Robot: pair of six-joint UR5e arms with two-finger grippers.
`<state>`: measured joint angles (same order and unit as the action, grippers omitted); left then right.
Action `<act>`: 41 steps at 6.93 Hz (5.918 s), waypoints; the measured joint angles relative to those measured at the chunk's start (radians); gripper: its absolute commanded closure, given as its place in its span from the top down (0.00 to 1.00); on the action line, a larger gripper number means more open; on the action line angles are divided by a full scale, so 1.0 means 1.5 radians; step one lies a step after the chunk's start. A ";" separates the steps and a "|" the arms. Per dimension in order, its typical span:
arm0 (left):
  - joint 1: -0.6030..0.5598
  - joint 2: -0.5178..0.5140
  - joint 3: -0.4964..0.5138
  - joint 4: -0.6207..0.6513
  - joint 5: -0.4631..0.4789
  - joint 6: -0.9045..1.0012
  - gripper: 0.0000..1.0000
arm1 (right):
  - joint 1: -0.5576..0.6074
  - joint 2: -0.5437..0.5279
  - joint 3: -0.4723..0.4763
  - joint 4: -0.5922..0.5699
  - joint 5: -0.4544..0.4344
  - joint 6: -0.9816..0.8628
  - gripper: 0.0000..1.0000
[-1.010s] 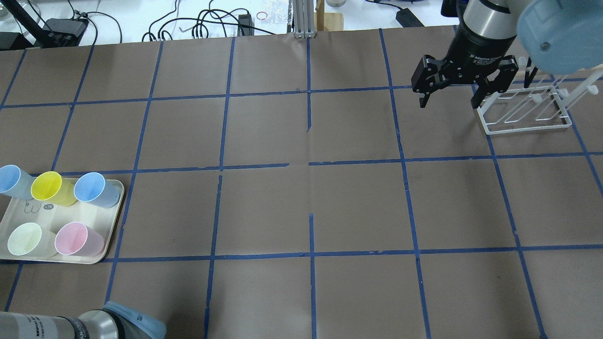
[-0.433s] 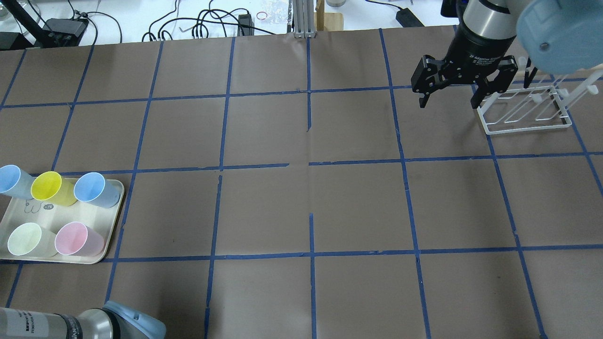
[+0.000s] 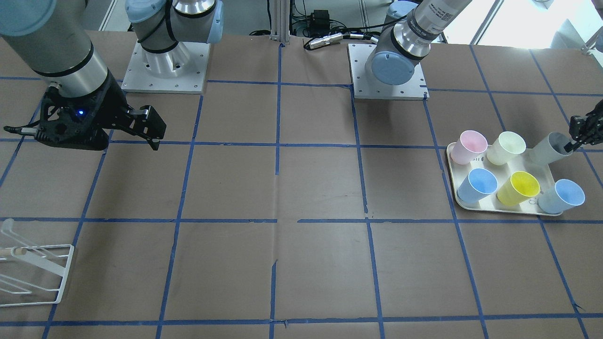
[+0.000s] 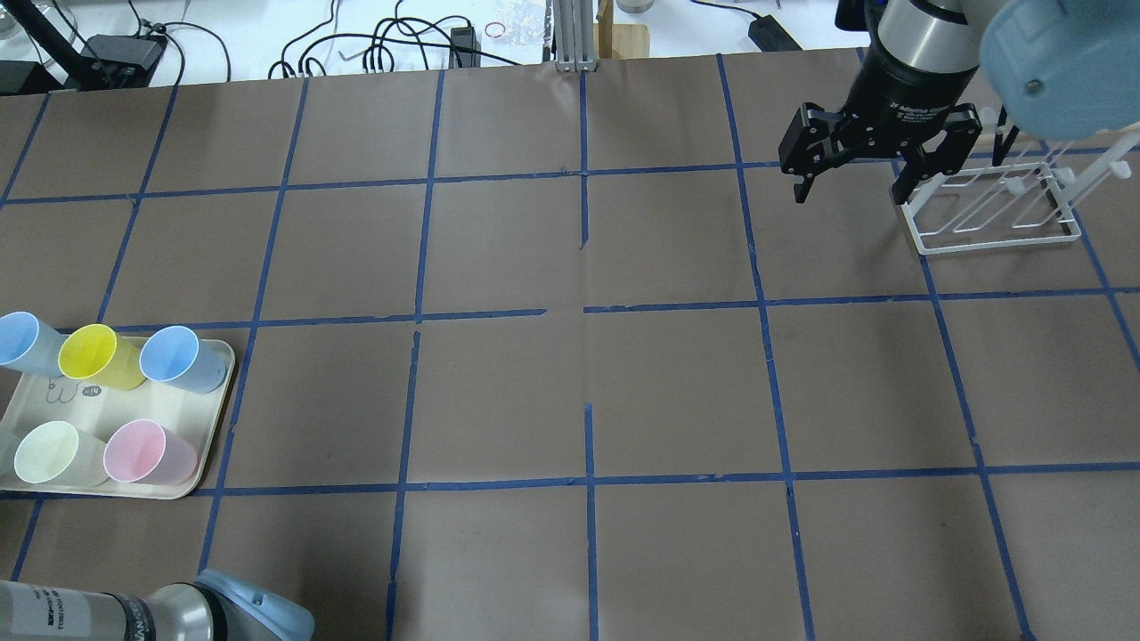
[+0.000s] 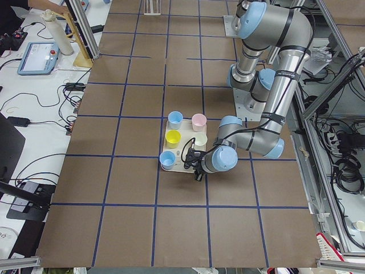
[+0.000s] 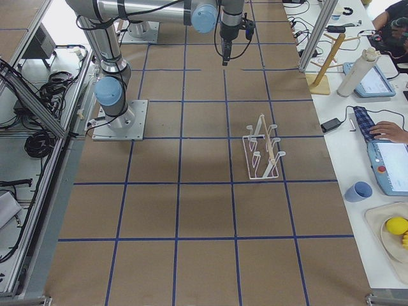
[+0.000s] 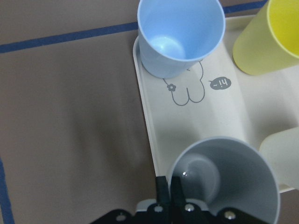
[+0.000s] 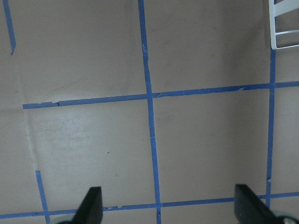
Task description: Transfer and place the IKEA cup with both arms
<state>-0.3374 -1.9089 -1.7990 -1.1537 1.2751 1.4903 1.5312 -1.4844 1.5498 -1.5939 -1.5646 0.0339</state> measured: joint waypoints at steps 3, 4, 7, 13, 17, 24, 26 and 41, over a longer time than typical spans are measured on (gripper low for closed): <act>0.001 -0.004 -0.007 0.015 0.003 0.001 0.00 | 0.000 0.000 -0.001 0.000 0.000 -0.001 1.00; 0.001 -0.009 -0.008 0.030 0.003 0.001 0.00 | 0.000 0.000 -0.002 0.000 0.001 -0.001 1.00; 0.002 -0.016 -0.013 0.051 0.003 0.000 0.64 | 0.000 0.001 -0.002 -0.001 0.004 0.000 1.00; -0.028 0.048 0.013 -0.043 0.014 -0.060 1.00 | 0.000 0.000 -0.002 -0.001 0.006 0.000 1.00; -0.237 0.210 0.050 -0.153 0.066 -0.281 1.00 | 0.000 -0.001 -0.002 -0.001 0.006 0.000 1.00; -0.800 0.244 0.134 -0.249 0.216 -1.008 1.00 | 0.000 -0.001 -0.003 -0.001 0.007 -0.001 1.00; -0.828 0.233 0.144 -0.263 0.219 -1.030 1.00 | 0.000 0.000 -0.003 -0.001 0.007 -0.001 1.00; -0.839 0.228 0.178 -0.293 0.211 -1.042 1.00 | -0.002 0.001 -0.005 0.003 0.002 -0.006 1.00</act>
<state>-1.5953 -1.5668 -1.5315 -1.5939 1.5923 -0.0721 1.5288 -1.4827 1.5427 -1.5891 -1.5618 0.0254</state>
